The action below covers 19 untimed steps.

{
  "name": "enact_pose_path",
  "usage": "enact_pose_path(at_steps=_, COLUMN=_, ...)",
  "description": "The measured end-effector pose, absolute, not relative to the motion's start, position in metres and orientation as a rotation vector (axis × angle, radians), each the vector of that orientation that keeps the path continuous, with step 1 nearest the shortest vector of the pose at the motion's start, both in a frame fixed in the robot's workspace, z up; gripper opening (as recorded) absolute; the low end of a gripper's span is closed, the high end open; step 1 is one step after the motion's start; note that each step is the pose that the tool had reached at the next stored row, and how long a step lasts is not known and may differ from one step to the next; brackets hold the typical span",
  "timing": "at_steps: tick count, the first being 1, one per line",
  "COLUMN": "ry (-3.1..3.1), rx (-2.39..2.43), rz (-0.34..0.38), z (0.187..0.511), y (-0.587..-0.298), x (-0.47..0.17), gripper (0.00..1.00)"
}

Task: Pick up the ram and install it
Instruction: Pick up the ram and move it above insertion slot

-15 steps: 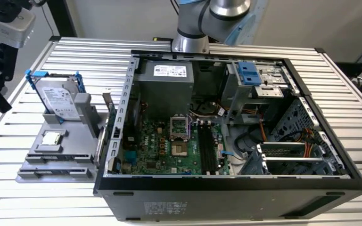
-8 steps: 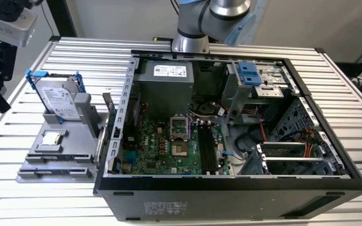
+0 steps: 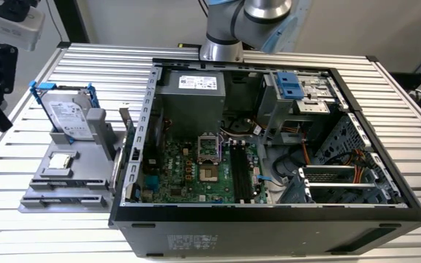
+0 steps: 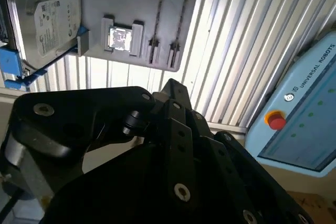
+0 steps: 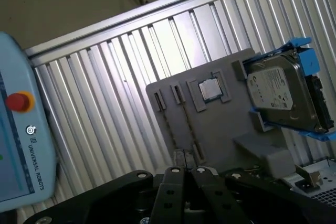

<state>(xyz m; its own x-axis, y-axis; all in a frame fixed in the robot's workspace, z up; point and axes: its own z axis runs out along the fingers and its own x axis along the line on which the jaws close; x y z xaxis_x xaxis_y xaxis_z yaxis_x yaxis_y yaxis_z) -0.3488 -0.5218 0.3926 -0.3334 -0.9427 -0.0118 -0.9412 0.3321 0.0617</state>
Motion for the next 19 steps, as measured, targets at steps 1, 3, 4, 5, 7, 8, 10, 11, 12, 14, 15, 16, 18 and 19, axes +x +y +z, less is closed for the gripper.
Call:
enact_pose_path(at_steps=1, ry=-2.531, rx=1.82, rz=-0.085, z=0.3927, y=-0.5218, x=-0.3489, gripper=0.0)
enact_pose_path(at_steps=3, ry=-2.509, rx=1.864, rz=-0.075, z=0.3927, y=-0.5218, x=-0.3489, gripper=0.0)
enact_pose_path(at_steps=4, ry=-2.498, rx=1.886, rz=-0.07, z=0.3926, y=-0.5218, x=-0.3488, gripper=0.0)
enact_pose_path(at_steps=5, ry=-2.487, rx=1.907, rz=-0.064, z=0.3926, y=-0.5218, x=-0.3489, gripper=0.0)
enact_pose_path(at_steps=7, ry=-2.465, rx=1.95, rz=-0.053, z=0.3926, y=-0.5218, x=-0.3489, gripper=0.0)
enact_pose_path(at_steps=8, ry=-2.455, rx=1.971, rz=-0.046, z=0.3926, y=-0.5218, x=-0.3489, gripper=0.0)
enact_pose_path(at_steps=10, ry=-2.437, rx=2.014, rz=-0.03, z=0.3926, y=-0.5218, x=-0.3489, gripper=0.0)
enact_pose_path(at_steps=11, ry=-2.429, rx=2.033, rz=-0.022, z=0.3926, y=-0.5218, x=-0.3489, gripper=0.0)
enact_pose_path(at_steps=12, ry=-2.418, rx=2.051, rz=-0.018, z=0.3926, y=-0.5218, x=-0.3488, gripper=0.0)
enact_pose_path(at_steps=14, ry=-2.39, rx=2.086, rz=-0.017, z=0.3925, y=-0.5218, x=-0.3488, gripper=0.0)
enact_pose_path(at_steps=15, ry=-2.375, rx=2.102, rz=-0.017, z=0.3925, y=-0.5218, x=-0.3488, gripper=0.0)
enact_pose_path(at_steps=16, ry=-2.359, rx=2.12, rz=-0.018, z=0.3924, y=-0.5217, x=-0.3488, gripper=0.0)
enact_pose_path(at_steps=18, ry=-2.332, rx=2.15, rz=-0.018, z=0.3922, y=-0.5218, x=-0.3483, gripper=0.0)
enact_pose_path(at_steps=19, ry=-2.32, rx=2.163, rz=-0.019, z=0.3923, y=-0.5218, x=-0.348, gripper=0.0)
